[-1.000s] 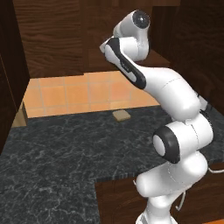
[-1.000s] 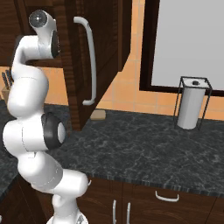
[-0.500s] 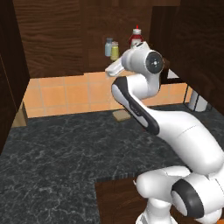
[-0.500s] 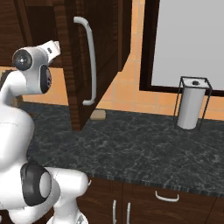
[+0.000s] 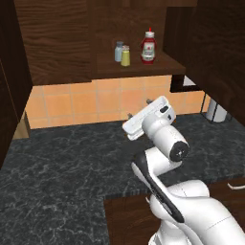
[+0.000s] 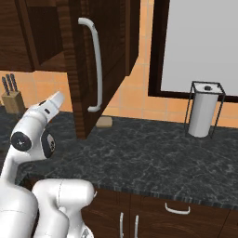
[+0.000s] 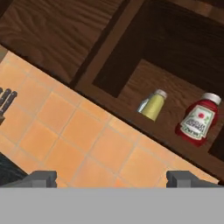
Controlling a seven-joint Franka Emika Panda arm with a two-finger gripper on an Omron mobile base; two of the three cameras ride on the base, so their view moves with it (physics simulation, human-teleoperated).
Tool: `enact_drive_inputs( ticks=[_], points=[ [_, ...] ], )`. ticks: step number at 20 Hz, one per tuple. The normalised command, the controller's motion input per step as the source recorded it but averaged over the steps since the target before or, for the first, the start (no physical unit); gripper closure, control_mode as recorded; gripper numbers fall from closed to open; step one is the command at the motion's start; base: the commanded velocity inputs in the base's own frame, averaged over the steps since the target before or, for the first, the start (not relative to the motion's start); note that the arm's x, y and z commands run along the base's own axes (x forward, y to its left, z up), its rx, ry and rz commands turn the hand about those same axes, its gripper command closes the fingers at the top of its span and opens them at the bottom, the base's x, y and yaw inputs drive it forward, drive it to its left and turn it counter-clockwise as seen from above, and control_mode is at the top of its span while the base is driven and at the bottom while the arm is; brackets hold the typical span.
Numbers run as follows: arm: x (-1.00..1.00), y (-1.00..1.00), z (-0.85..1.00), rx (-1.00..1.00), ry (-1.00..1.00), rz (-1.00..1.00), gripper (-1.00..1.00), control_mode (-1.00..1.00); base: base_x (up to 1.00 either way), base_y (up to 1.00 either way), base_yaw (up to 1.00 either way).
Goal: Put the shaker and condiment bottle from the counter next to their counterparts in the cabinet.
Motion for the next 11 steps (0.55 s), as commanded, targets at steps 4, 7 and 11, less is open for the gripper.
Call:
enact_drive_inputs(
  ticks=[4, 7, 11],
  points=[
    [-1.0, 0.0, -0.94, 0.0, -0.13, 0.0, -1.0, -1.0, 0.0, 0.0, 0.0],
    [-0.48, 0.06, -0.26, 0.0, -0.02, 0.0, -1.0, -1.0, 0.0, 0.0, 0.0],
    [0.0, 0.0, 0.0, 0.0, 0.0, 0.0, -1.0, -1.0, 0.0, 0.0, 0.0]
  ],
)
